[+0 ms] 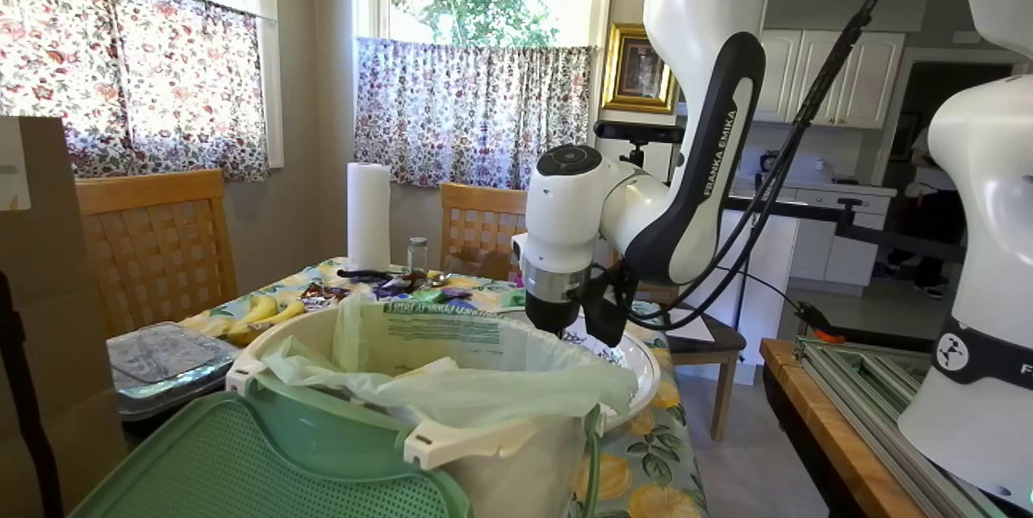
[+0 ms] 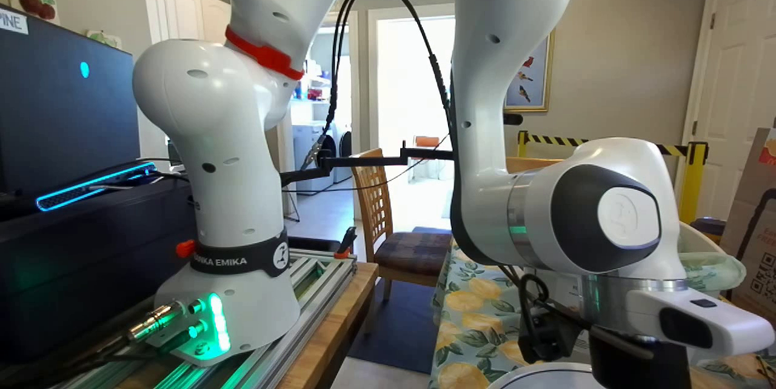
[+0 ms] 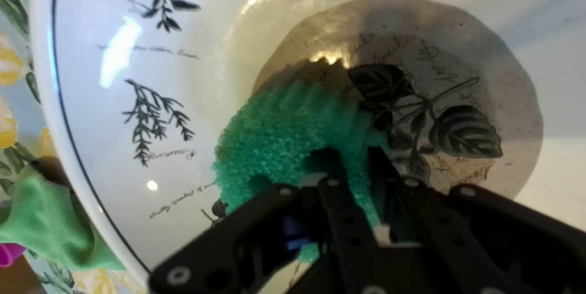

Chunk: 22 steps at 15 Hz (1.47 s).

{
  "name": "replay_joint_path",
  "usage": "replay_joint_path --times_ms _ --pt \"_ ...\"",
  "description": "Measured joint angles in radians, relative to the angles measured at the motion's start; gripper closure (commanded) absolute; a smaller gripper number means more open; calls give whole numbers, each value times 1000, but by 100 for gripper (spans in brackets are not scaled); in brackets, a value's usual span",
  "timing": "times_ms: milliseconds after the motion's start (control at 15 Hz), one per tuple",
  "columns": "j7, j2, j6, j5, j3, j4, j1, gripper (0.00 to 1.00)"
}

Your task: Stir in the bowl, then remove the sponge from the bowl

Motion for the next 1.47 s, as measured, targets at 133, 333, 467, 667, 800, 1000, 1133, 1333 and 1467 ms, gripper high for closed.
replay_joint_path --times_ms 133,333,467,667,800,1000,1133,1333,1467 --pt "0 0 29 1 6 0 -6 97" --pt "0 0 90 2 34 0 -29 97" --pt "-1 0 136 2 63 -1 -54 97" --pt "-5 0 207 3 142 -3 -127 97" --pt "-14 -1 238 3 208 -5 -195 97" --pt "-78 -5 256 53 332 -15 -330 97" --pt "-123 -13 235 73 445 -23 -447 97" --pt "-172 -14 151 77 640 -25 -653 97" --pt "-206 -13 76 84 741 -25 -752 97"
